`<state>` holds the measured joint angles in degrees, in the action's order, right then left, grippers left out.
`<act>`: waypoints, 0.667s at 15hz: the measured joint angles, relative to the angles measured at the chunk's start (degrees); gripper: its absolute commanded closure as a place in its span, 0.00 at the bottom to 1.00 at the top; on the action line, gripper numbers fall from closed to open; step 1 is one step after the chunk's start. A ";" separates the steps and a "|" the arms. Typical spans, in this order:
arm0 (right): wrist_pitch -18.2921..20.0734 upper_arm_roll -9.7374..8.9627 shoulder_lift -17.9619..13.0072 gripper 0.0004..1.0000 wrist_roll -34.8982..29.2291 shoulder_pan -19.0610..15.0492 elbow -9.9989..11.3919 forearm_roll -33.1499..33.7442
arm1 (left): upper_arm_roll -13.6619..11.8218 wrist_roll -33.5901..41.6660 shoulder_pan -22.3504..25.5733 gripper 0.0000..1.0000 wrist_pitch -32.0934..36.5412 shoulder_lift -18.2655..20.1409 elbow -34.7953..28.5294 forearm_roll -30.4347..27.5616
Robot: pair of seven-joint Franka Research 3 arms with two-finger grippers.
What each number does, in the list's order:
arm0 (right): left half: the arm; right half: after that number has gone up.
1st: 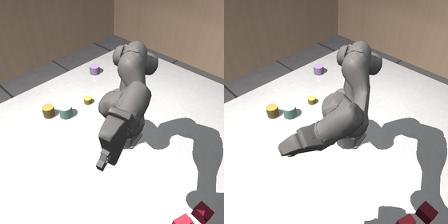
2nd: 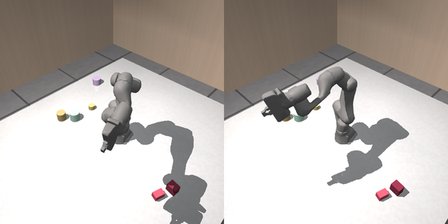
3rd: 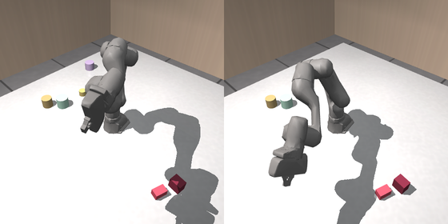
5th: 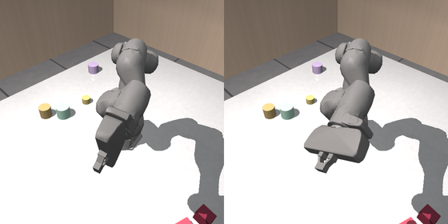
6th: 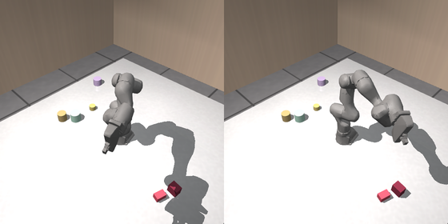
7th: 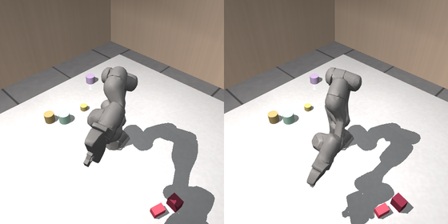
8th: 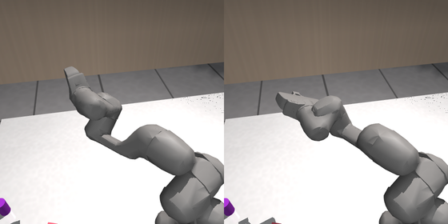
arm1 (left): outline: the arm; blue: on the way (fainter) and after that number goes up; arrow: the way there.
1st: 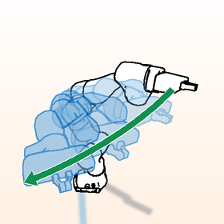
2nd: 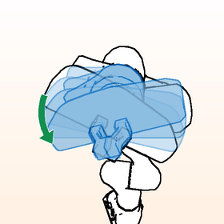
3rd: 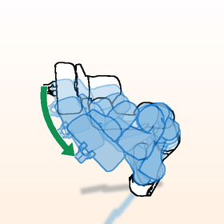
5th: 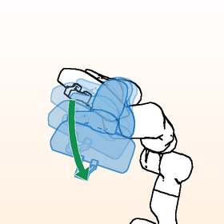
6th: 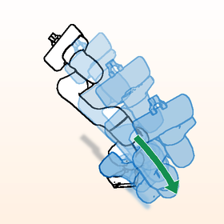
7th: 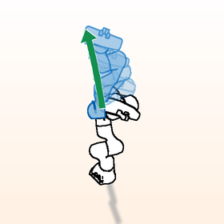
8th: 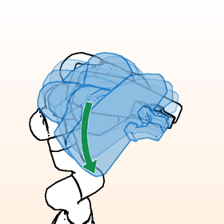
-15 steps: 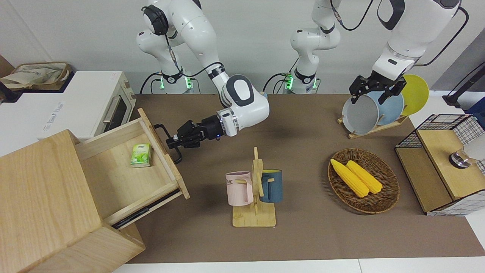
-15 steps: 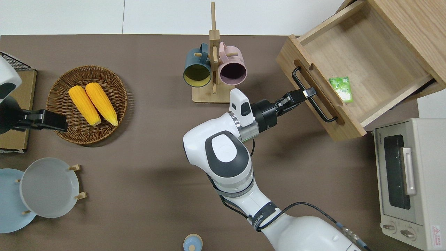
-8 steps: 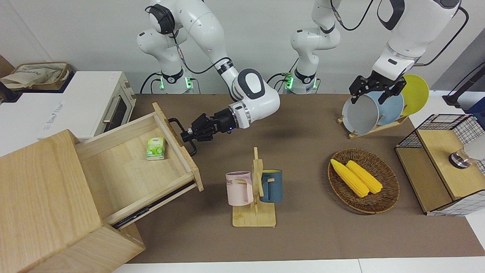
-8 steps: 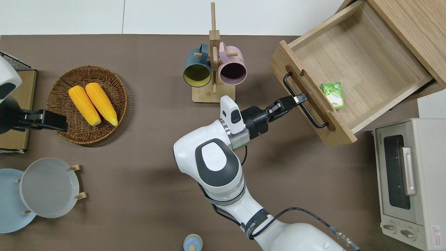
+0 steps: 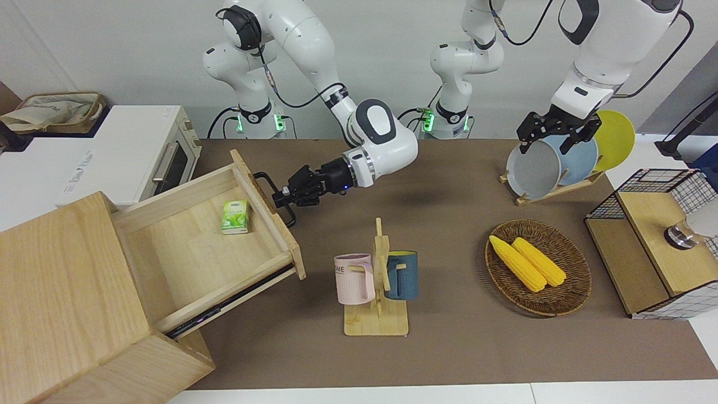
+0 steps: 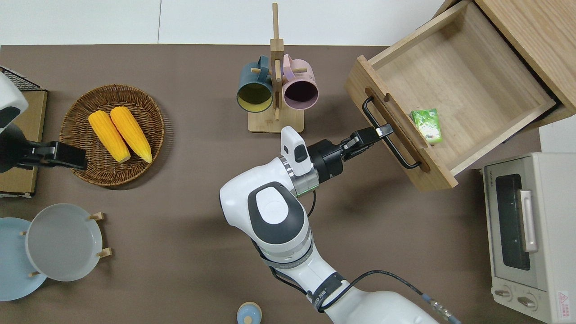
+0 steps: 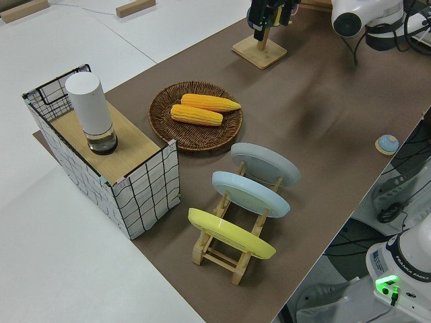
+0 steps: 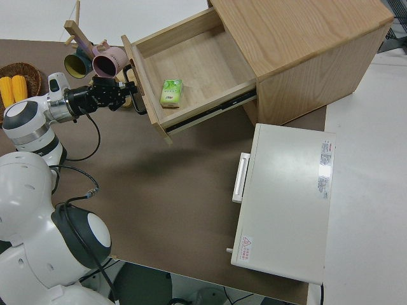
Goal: Slide drawer open with right arm
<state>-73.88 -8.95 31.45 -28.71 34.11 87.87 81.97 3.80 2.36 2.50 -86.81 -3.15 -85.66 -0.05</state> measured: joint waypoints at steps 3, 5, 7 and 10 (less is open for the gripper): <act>-0.47 -0.03 0.18 0.02 0.21 0.26 -0.18 0.06 | 0.00 0.00 0.00 0.01 0.00 0.00 0.00 0.00; -0.58 -0.07 0.53 0.01 0.25 1.19 -0.67 0.07 | 0.00 0.00 0.00 0.01 0.00 0.00 0.00 0.00; -0.58 -0.05 0.76 0.01 0.25 1.72 -0.96 0.07 | 0.00 0.00 0.00 0.01 0.00 0.00 0.00 0.00; -0.74 0.12 0.79 0.01 0.25 1.70 -1.05 0.07 | 0.00 0.00 0.00 0.01 0.00 0.00 0.00 0.00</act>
<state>-74.62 -8.84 32.24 -28.46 35.81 86.82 82.04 3.80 2.36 2.50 -86.81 -3.15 -85.66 -0.05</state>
